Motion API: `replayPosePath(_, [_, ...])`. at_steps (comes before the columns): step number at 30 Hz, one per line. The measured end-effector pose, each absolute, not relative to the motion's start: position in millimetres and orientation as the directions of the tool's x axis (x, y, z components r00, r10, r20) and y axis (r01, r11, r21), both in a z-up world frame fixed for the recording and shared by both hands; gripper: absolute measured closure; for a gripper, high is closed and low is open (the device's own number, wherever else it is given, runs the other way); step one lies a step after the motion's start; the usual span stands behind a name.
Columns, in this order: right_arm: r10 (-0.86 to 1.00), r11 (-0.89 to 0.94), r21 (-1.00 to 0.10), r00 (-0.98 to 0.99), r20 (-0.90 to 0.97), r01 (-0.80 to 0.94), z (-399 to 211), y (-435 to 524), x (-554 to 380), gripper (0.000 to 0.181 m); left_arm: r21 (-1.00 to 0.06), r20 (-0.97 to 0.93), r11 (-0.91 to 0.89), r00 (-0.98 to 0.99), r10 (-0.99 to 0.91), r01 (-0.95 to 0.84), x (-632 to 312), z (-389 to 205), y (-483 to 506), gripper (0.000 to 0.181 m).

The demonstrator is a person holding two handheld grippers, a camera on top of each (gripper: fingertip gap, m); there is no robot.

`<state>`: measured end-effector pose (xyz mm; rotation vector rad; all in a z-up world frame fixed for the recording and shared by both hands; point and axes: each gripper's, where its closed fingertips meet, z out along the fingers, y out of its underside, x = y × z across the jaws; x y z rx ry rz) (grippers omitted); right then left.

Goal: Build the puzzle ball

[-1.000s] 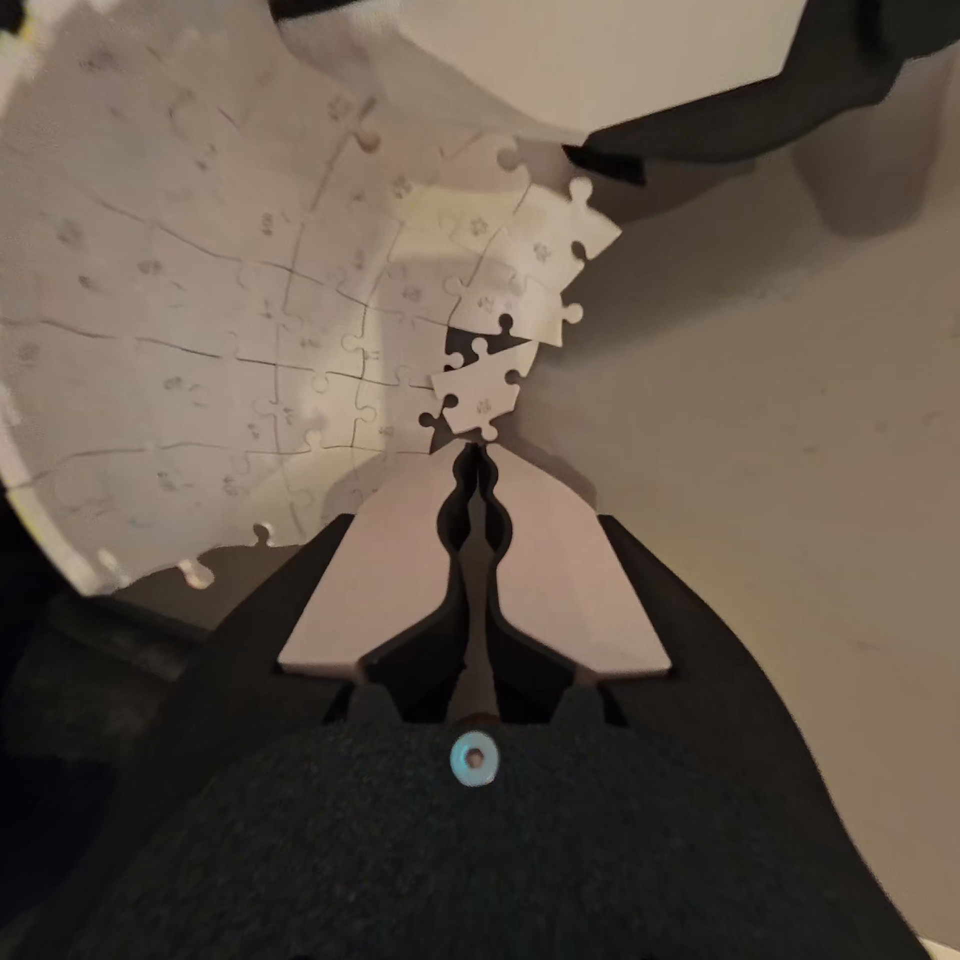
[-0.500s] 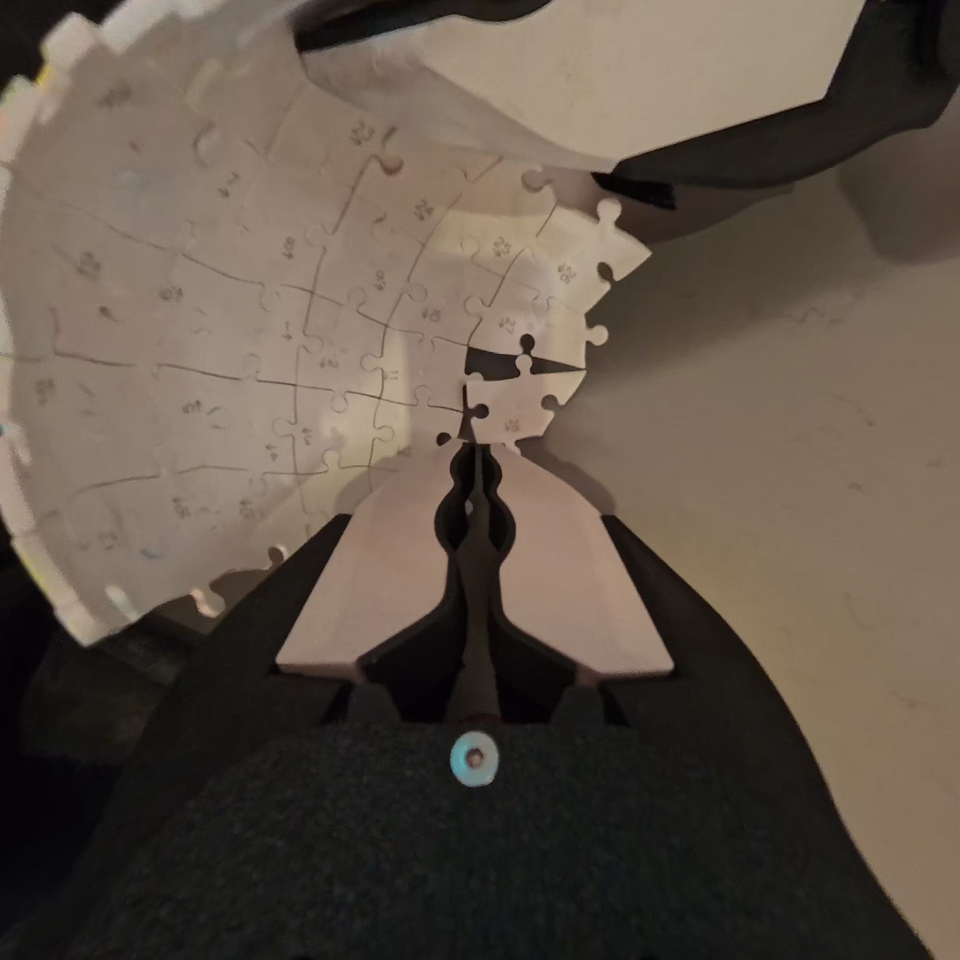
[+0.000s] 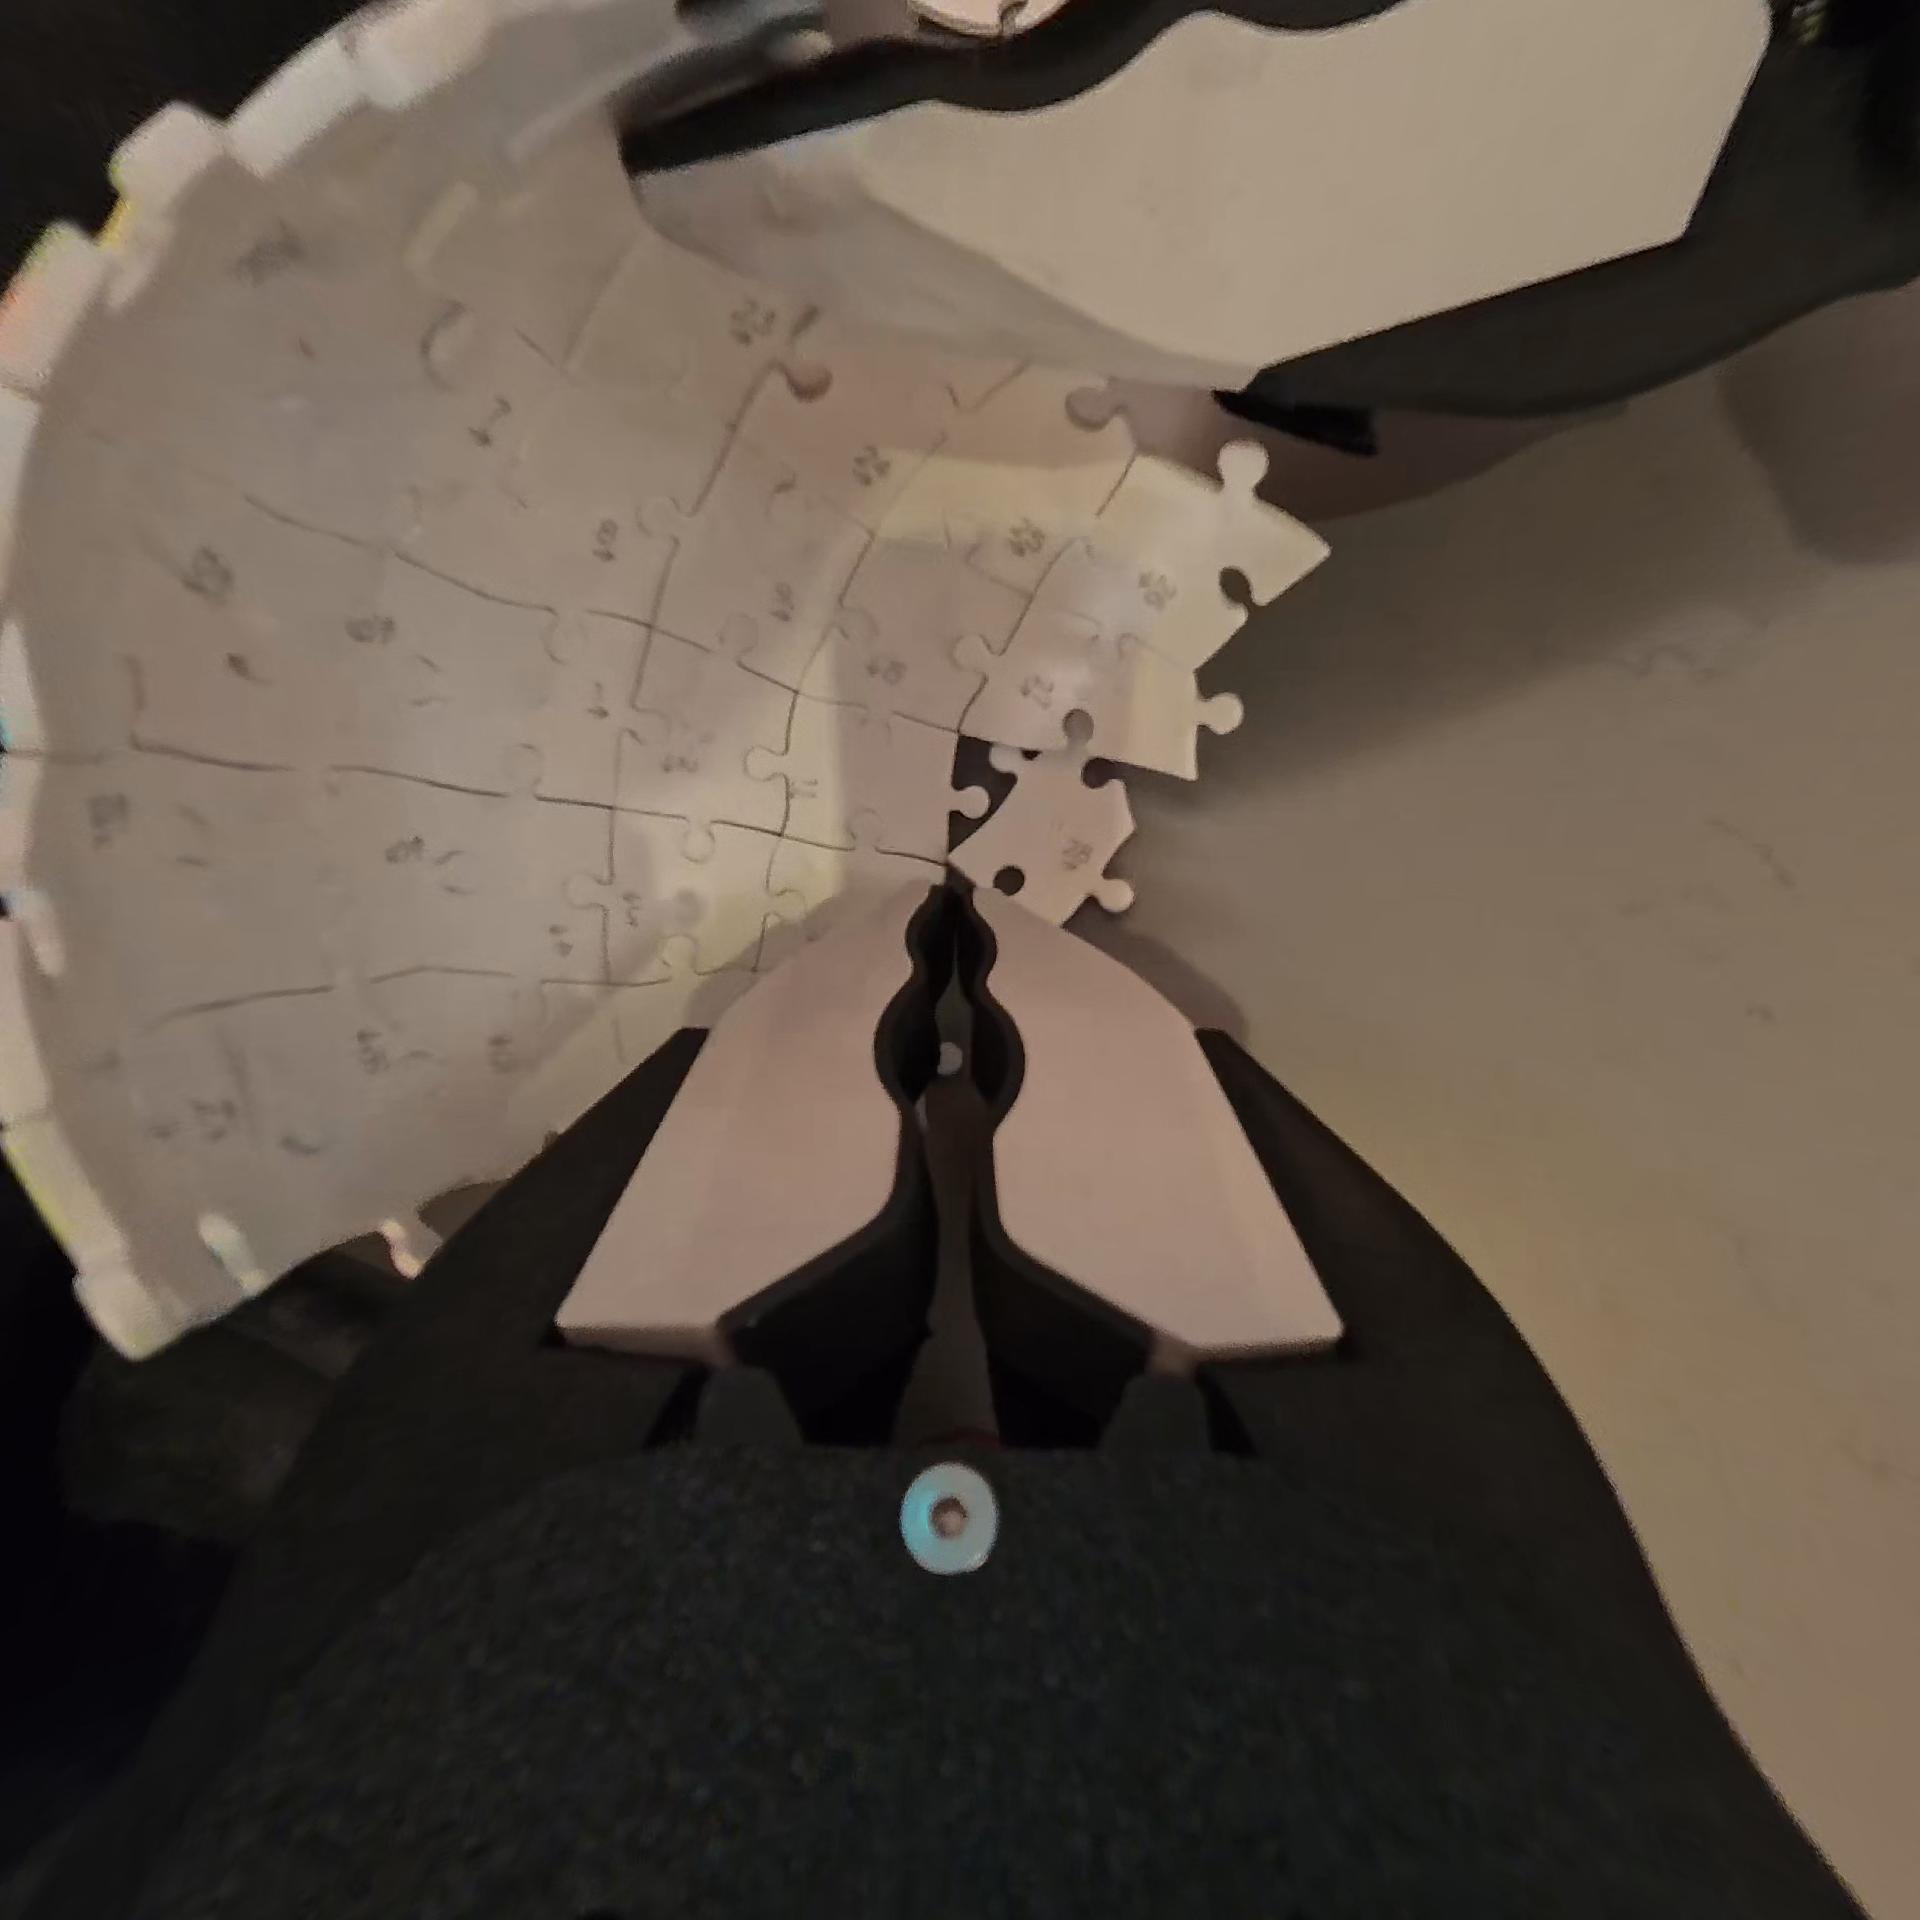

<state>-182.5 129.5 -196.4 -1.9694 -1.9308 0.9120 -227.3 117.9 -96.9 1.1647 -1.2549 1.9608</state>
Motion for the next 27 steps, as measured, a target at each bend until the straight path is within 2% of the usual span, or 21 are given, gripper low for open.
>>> replayPosePath(1, [0.96, -0.104, -0.57, -0.067, -0.271, 0.815, -196, 129, -183, 0.181, -0.444, 0.874, -0.429, -0.486, -0.013, -0.787, -227, -97, 118, 0.176])
replayPosePath(11, [0.977, -0.091, -0.603, -0.046, -0.207, 0.792, -186, 140, -182, 0.177, -0.453, 0.87, -0.42, -0.493, -0.017, -0.786, -229, -97, 117, 0.176])
replayPosePath(18, [0.991, -0.024, -0.664, -0.069, -0.112, 0.747, -187, 150, -183, 0.166, -0.477, 0.86, -0.398, -0.509, -0.028, -0.784, -232, -97, 114, 0.176])
replayPosePath(27, [0.992, 0.036, -0.669, -0.106, -0.063, 0.742, -195, 150, -184, 0.161, -0.488, 0.852, -0.392, -0.524, -0.019, -0.78, -235, -95, 113, 0.177])
